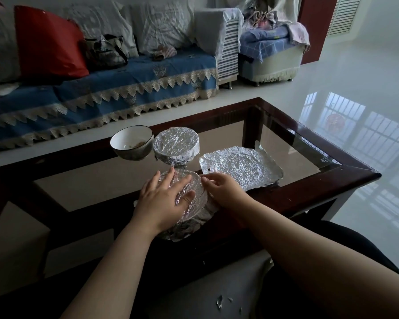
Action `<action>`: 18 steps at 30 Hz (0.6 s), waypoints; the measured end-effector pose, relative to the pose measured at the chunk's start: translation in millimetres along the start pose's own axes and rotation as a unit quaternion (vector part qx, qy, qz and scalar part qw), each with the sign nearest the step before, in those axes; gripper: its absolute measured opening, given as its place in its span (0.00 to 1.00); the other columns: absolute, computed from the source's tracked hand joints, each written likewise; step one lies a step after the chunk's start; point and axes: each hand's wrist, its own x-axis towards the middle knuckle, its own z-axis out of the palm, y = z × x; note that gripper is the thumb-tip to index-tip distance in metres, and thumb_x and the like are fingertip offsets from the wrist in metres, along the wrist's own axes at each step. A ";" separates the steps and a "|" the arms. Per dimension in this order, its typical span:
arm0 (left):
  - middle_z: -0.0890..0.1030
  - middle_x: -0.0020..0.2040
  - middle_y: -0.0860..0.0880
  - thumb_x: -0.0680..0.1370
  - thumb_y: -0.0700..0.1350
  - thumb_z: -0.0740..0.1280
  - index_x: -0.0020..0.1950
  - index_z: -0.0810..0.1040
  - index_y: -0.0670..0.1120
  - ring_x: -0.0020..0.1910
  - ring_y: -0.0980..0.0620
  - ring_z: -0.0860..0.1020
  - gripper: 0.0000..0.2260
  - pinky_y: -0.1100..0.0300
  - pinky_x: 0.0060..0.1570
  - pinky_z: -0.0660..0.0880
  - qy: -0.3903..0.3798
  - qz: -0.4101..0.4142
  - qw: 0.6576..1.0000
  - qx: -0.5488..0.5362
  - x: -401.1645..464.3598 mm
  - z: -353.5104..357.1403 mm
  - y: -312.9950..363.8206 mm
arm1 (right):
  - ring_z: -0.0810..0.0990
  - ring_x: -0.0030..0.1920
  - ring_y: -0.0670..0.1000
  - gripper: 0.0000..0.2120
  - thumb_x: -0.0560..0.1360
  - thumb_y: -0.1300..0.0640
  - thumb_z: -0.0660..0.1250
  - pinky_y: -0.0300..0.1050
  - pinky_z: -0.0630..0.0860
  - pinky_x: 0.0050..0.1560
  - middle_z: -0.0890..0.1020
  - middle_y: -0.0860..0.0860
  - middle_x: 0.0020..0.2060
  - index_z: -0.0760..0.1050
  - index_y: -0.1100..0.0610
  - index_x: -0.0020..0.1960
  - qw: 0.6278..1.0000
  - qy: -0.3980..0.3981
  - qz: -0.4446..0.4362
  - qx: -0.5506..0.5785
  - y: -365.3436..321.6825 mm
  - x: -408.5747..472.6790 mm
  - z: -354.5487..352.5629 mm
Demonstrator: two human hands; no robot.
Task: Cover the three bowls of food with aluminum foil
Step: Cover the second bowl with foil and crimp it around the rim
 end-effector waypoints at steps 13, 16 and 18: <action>0.48 0.79 0.55 0.71 0.71 0.41 0.73 0.52 0.70 0.77 0.47 0.47 0.29 0.45 0.72 0.49 -0.006 -0.007 1.000 0.007 -1.8 -1.4 1.8 | 0.67 0.24 0.44 0.05 0.77 0.60 0.66 0.37 0.65 0.29 0.75 0.46 0.22 0.76 0.58 0.42 0.923 -0.091 0.137 0.347 9.8 0.8 -2.8; 0.49 0.79 0.55 0.71 0.71 0.41 0.73 0.52 0.70 0.77 0.46 0.47 0.29 0.44 0.72 0.49 -0.002 -0.007 1.000 0.005 -1.3 -0.3 1.2 | 0.64 0.23 0.45 0.08 0.76 0.57 0.68 0.39 0.63 0.26 0.71 0.48 0.21 0.75 0.58 0.39 0.936 -0.053 0.133 0.321 14.7 1.2 1.3; 0.49 0.79 0.54 0.70 0.73 0.39 0.73 0.53 0.70 0.77 0.46 0.48 0.31 0.44 0.72 0.49 0.003 -0.006 1.000 0.005 -1.0 0.6 0.8 | 0.62 0.21 0.46 0.12 0.75 0.54 0.68 0.38 0.61 0.23 0.69 0.49 0.21 0.73 0.57 0.36 0.947 -0.031 0.126 0.294 16.1 1.0 4.3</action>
